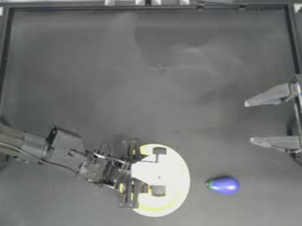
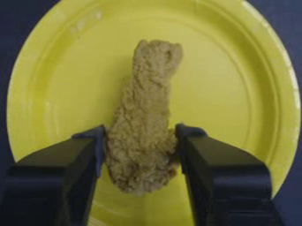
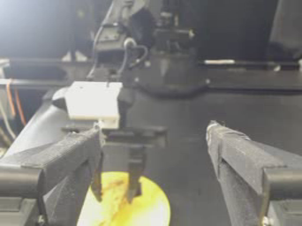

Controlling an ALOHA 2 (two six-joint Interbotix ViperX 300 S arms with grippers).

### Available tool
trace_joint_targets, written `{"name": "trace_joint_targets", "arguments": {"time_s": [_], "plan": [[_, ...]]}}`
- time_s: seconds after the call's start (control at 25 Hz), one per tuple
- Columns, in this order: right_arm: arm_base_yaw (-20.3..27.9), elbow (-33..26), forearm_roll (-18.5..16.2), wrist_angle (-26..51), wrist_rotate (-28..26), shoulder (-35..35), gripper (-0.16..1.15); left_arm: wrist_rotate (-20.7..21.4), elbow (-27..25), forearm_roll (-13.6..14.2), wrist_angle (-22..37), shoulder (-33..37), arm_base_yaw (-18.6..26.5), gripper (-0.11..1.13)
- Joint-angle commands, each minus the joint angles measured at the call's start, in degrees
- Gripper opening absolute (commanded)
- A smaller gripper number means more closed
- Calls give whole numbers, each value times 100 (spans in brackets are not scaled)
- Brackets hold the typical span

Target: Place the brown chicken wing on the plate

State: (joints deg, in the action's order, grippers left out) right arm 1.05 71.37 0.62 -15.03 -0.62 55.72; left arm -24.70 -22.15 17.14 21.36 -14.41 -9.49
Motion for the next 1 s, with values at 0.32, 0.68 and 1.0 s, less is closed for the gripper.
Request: {"name": "trace_joint_targets", "arguments": {"time_s": [0.32, 0.68, 1.0], "plan": [[-9, -35, 9, -53, -9, -26, 100, 18, 255, 0, 44, 229, 44, 101], [-9, -35, 9, -53, 0, -18, 100, 545, 255, 70, 237, 940, 167, 101], [-9, -35, 9, -35, 9, 26, 100, 738, 35, 457, 246, 1714, 272, 99]]}}
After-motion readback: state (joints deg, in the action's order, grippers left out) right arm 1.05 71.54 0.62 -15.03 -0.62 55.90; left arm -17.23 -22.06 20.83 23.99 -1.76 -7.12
